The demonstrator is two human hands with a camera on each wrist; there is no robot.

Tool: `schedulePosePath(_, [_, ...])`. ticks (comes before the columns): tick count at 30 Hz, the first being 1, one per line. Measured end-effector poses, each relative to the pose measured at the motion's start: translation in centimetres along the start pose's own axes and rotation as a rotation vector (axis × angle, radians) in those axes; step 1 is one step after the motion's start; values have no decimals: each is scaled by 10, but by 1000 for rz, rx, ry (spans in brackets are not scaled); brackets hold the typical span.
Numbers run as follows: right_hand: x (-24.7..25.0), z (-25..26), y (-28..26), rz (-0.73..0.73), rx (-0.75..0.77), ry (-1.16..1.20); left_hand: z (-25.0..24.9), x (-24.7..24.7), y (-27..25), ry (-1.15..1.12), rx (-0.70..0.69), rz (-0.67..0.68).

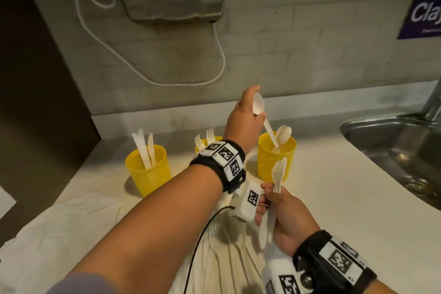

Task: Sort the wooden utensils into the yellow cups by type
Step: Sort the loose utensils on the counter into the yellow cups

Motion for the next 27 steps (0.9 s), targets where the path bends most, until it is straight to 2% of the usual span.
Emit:
schedulePosePath(3, [8,13,-3,-23,41,-52,20,-40,0,167,1,201])
schedulePosePath(5, [9,18,-5,-16,41,-64,33,-55,-5,205,17,346])
schedulePosePath(6, [10,20,-6,-9,33,-65,37,-56,-8,201,19,376])
schedulePosePath(10, [4,22,-6,24,11,-119,41,-20,-21,53,94,230])
schedulePosePath(11, [0,22,-5,35,12,-150,45,-13,-30,-7,156,242])
schedulePosePath(13, [-14,19,-5,72,21,-232,52,-11,-58,-113,298,354])
schedulePosePath(15, [-33,14,-9,137,33,-317,59,-7,-78,-179,362,401])
schedulePosePath(22, [-82,-8,-18,333,-17,-381,73,74,-75,-372,430,176])
schedulePosePath(25, [-97,2,-17,342,23,-339,64,130,-59,-413,367,-2])
schedulePosePath(27, [-107,21,-18,326,107,-301,55,166,-50,-383,297,-93])
Point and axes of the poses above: each hand's wrist, its own y-axis towards the middle knuckle, its own x-axis out of the back of the hand, z = x × y, the point moved 9 cm from there along y, towards the middle knuckle, and after that the axes turned 6 degrees about -z, right-handed, at the moved point
